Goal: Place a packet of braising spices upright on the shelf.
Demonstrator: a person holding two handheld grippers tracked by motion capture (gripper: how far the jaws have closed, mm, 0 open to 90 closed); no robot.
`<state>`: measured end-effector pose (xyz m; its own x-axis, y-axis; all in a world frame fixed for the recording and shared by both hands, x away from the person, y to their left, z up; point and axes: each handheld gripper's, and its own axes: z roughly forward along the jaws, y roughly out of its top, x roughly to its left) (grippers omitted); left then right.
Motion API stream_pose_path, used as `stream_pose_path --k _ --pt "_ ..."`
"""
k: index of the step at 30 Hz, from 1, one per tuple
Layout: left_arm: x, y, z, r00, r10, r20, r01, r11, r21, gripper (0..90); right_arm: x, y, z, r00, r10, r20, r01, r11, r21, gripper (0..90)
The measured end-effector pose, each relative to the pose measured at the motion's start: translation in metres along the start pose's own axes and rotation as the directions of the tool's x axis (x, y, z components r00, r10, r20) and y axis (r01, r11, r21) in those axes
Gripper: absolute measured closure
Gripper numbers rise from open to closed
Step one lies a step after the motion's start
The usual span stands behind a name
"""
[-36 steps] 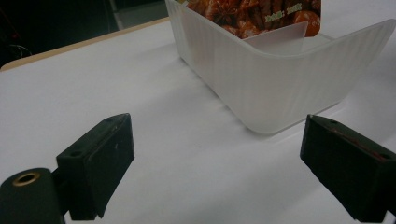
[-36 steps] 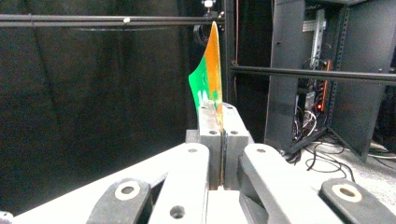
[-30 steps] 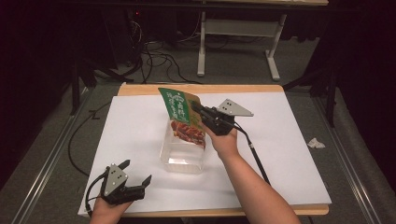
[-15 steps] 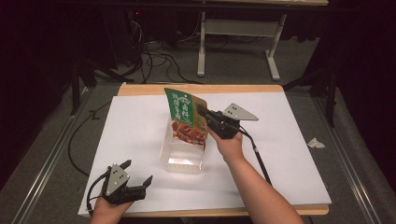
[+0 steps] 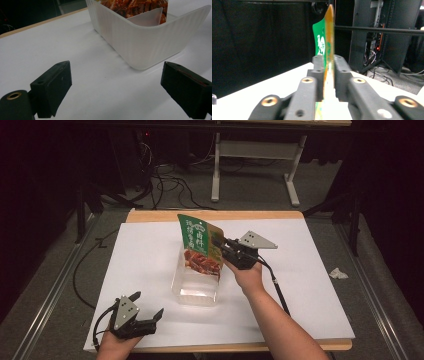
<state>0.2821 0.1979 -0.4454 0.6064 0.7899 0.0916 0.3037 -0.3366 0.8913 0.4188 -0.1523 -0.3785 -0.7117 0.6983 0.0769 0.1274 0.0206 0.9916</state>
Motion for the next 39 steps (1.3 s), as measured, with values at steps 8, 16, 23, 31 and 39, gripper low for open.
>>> stream_pose_path --k 8,16,23,31,39 --pt "0.000 0.001 0.002 1.0000 0.006 0.005 -0.006 1.0000 0.002 10.2 -0.002 0.004 -0.004 0.9996 0.023 -0.018 -0.021 0.996 0.087 37.6" --pt "0.000 0.001 0.000 1.0000 0.005 0.004 -0.005 1.0000 -0.001 10.2 -0.007 0.005 -0.023 0.9999 0.016 -0.005 -0.015 0.990 0.140 15.8" --pt "0.001 0.000 -0.001 1.0000 -0.008 -0.003 0.008 1.0000 -0.004 10.2 -0.013 0.002 -0.046 0.9991 -0.007 0.041 0.000 0.985 0.170 10.9" --pt "0.001 0.000 0.000 1.0000 -0.008 -0.002 0.008 1.0000 0.001 10.2 -0.021 -0.013 -0.090 0.9968 -0.030 0.075 0.017 0.985 0.169 13.8" --pt "-0.001 -0.001 0.001 1.0000 -0.007 0.002 0.007 0.9999 0.008 10.2 -0.030 -0.037 -0.149 0.9901 -0.002 0.140 -0.023 0.984 0.177 11.9"
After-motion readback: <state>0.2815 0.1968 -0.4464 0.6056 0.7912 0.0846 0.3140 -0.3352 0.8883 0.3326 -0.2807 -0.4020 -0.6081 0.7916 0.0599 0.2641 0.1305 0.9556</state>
